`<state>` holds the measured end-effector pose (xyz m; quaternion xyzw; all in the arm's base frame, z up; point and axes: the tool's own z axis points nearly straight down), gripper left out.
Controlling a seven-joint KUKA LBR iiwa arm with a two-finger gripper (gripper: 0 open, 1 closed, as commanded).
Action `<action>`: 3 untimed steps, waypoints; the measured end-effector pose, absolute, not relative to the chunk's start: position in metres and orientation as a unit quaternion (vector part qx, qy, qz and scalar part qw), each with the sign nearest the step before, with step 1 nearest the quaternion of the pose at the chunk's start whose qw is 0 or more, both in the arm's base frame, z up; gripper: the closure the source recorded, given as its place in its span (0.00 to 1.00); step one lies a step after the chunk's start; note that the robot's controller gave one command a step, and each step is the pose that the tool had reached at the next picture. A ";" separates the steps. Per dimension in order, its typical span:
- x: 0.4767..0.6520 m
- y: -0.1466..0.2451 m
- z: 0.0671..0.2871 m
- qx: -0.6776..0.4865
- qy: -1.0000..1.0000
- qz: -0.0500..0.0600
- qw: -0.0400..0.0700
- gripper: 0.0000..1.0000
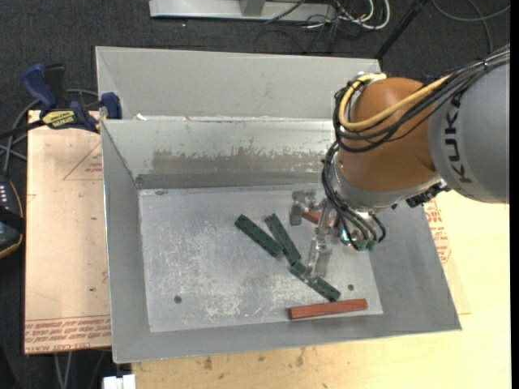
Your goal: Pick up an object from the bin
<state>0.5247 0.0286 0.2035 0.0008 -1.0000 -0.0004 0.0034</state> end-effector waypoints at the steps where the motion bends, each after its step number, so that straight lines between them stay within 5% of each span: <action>1: 0.542 -0.007 0.101 -0.013 -1.000 0.000 0.003 0.00; 2: 0.486 -0.052 0.074 0.007 -1.000 0.000 -0.002 0.00; 3: 0.483 -0.054 0.071 -0.099 -0.995 0.000 -0.003 0.00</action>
Offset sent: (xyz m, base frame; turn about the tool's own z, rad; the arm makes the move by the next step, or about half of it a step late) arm 0.0184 -0.0351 -0.0972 0.0231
